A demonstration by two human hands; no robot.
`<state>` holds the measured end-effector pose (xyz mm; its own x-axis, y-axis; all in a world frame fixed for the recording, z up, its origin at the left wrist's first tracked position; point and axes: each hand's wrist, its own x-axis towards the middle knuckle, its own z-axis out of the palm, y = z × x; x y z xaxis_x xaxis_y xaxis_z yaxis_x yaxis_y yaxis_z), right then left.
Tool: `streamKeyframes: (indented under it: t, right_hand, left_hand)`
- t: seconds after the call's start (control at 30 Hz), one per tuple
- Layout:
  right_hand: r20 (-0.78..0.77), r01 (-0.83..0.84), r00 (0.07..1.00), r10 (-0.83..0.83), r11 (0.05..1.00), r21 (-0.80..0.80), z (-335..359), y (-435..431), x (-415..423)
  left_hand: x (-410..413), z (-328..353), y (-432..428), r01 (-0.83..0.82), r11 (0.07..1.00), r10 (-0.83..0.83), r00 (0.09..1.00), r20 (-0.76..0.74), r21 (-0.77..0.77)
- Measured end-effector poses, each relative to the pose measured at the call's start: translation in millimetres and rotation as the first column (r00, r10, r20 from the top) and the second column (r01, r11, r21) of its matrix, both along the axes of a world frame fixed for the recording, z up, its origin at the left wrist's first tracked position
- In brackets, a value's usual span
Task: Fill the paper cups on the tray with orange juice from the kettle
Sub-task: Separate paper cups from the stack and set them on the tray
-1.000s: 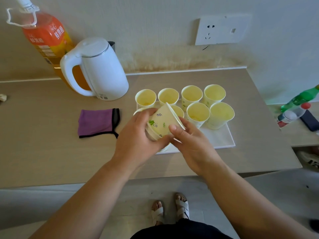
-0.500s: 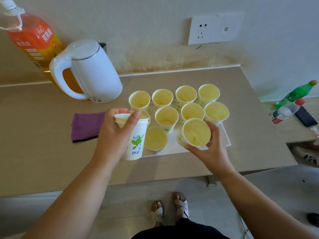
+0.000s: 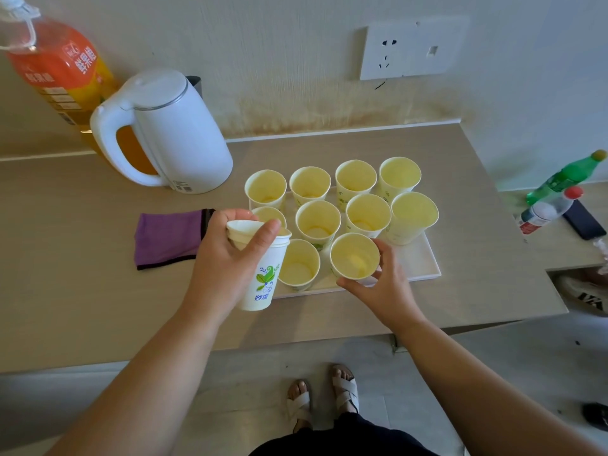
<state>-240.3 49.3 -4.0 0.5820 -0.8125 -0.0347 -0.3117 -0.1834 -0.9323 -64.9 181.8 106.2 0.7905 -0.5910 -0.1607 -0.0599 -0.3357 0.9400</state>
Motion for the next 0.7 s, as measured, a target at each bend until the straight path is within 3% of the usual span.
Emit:
streamKeyframes:
  t: [0.4,0.47,0.6,0.7]
  right_hand:
    - [-0.07,-0.03,0.997,0.031,0.999,0.01,-3,-1,-7]
    - [-0.075,0.023,0.997,-0.026,0.999,-0.041,-3,1,-14]
    - [0.096,0.175,0.983,-0.155,0.948,-0.267,23,11,-16]
    - [0.216,-0.011,0.973,0.079,0.955,-0.297,60,17,6]
  left_hand:
    - [-4,-5,-1,0.092,0.996,-0.091,0.994,0.059,-0.011]
    - [-4,-4,-1,0.122,0.993,-0.12,0.989,0.089,-0.009]
    - [-6,-1,-4,0.179,0.984,-0.176,0.967,0.182,-0.002]
    - [-10,3,-11,0.225,0.974,-0.22,0.948,0.229,0.003]
